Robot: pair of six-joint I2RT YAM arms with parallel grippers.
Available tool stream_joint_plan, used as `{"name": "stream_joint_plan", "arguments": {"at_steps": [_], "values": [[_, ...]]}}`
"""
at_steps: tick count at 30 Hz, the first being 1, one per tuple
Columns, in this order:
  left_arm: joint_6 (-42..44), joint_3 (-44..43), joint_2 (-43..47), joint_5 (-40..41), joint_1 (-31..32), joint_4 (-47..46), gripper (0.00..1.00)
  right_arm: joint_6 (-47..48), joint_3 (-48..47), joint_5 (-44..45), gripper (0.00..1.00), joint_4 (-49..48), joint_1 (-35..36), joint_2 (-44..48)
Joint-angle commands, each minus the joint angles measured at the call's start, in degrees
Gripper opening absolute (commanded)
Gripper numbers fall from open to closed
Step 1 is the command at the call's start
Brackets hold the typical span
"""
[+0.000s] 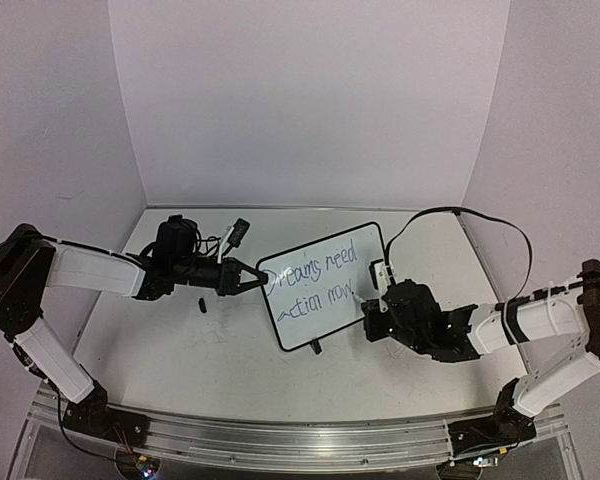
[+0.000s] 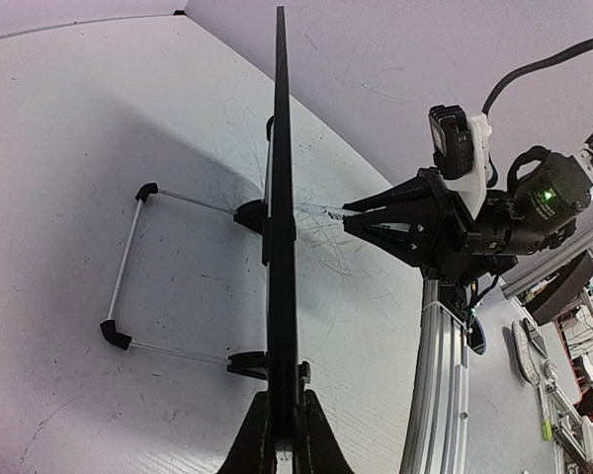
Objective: Write a sentence on the whiteboard
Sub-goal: Write a sentence on the whiteboard, then pick up the pen cap from the center of the board.
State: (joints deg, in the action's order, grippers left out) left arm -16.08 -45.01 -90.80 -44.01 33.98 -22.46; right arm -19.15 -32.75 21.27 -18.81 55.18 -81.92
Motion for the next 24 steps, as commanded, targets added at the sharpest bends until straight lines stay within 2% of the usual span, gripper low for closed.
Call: {"name": "stream_joint_plan", "arguments": {"at_steps": [1, 6, 8, 12, 14, 17, 20, 24], "values": [[2.63, -1.2, 0.79, 0.33, -0.02, 2.62, 0.0, -0.55, -1.91, 1.82, 0.0, -0.34, -0.29, -0.21], [2.45, -1.16, 1.18, 1.04, -0.05, 2.72, 0.0, -1.53, -1.29, 0.49, 0.0, 6.04, 0.08, 8.53], [2.45, -1.43, 1.5, 1.68, -0.05, 2.84, 0.05, -1.73, 0.09, -0.79, 0.0, 8.17, 0.11, 14.18], [2.58, -2.49, 2.87, 3.11, -0.13, 3.27, 0.28, -1.77, 2.15, 1.09, 0.0, 12.02, 0.11, 23.64], [2.66, -3.19, 3.83, 3.65, -0.22, 3.65, 0.39, -1.43, 2.49, 3.11, 0.0, 13.14, 0.06, 25.54], [3.18, -4.63, 5.92, 4.74, -0.22, 5.43, 0.51, -1.39, 1.91, 4.36, 0.0, 14.45, 0.02, 26.4], [5.0, -6.25, 9.57, 7.39, -0.22, 10.83, 0.75, -0.68, 1.17, 4.42, 0.0, 14.47, 0.04, 26.73], [6.74, -6.7, 16.88, 13.05, -0.27, 21.07, 0.82, 1.8, -0.3, 4.6, 0.0, 14.44, 0.06, 27.79]]}}
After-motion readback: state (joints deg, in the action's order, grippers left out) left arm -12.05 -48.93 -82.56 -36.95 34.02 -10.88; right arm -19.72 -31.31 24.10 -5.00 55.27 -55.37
